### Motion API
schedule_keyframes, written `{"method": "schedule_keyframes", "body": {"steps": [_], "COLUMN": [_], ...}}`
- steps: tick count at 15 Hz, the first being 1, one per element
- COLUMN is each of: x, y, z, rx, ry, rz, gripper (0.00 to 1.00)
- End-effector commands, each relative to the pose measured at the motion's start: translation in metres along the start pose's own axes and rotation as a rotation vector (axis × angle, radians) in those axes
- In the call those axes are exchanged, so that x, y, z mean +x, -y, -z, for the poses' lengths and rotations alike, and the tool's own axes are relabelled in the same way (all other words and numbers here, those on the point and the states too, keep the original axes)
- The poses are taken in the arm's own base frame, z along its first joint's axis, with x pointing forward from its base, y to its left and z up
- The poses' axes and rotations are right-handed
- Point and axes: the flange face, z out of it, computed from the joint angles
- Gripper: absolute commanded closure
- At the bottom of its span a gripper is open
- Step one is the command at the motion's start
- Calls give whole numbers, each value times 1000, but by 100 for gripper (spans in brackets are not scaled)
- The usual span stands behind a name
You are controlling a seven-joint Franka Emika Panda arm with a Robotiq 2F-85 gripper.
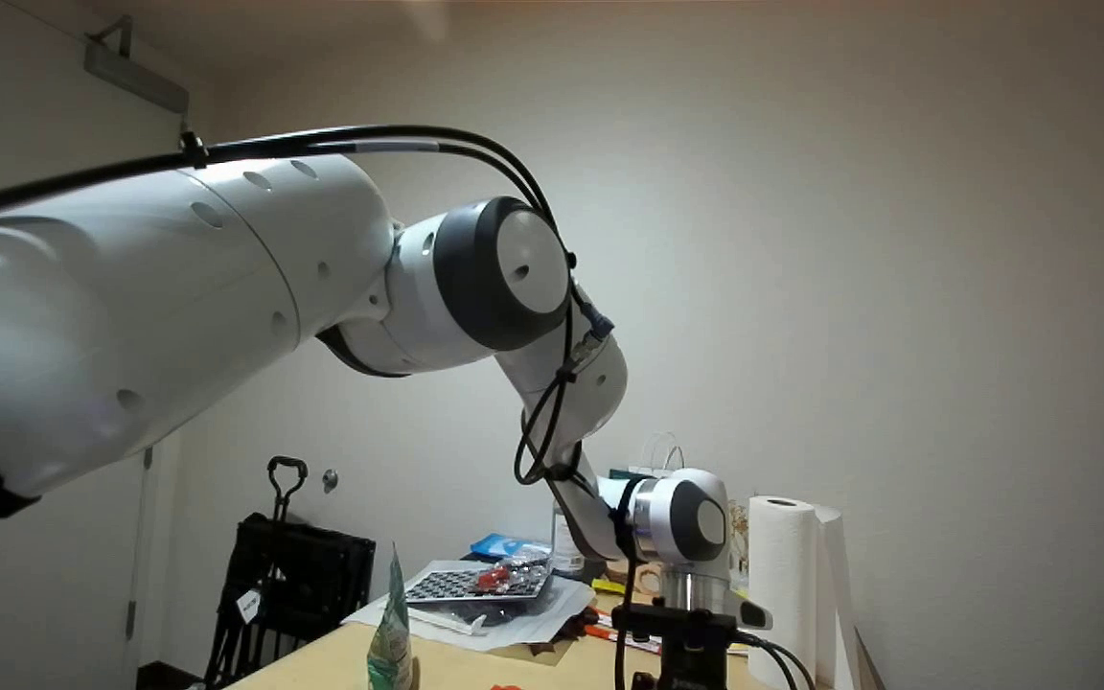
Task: Pick the blue sachet and put it on top of the red sachet
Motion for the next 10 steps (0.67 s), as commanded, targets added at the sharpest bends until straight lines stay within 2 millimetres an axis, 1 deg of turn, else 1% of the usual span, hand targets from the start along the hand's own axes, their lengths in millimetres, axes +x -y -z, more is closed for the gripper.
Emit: {"method": "schedule_keyframes", "body": {"steps": [1, 5, 6, 7, 8, 9, 10], "x": [9, 16, 18, 20, 21, 23, 25], "y": [-4, -7, -8, -9, -11, -12, -14], "z": [-6, -13, -14, -15, -15, -15, -14], "rx": [-18, -11, -4, 2, 6, 11, 15], "ry": [40, 108, 119, 131, 139, 145, 152], "rz": [46, 97, 104, 110, 115, 121, 124], "gripper": [0, 0, 23, 26, 32, 40, 46]}}
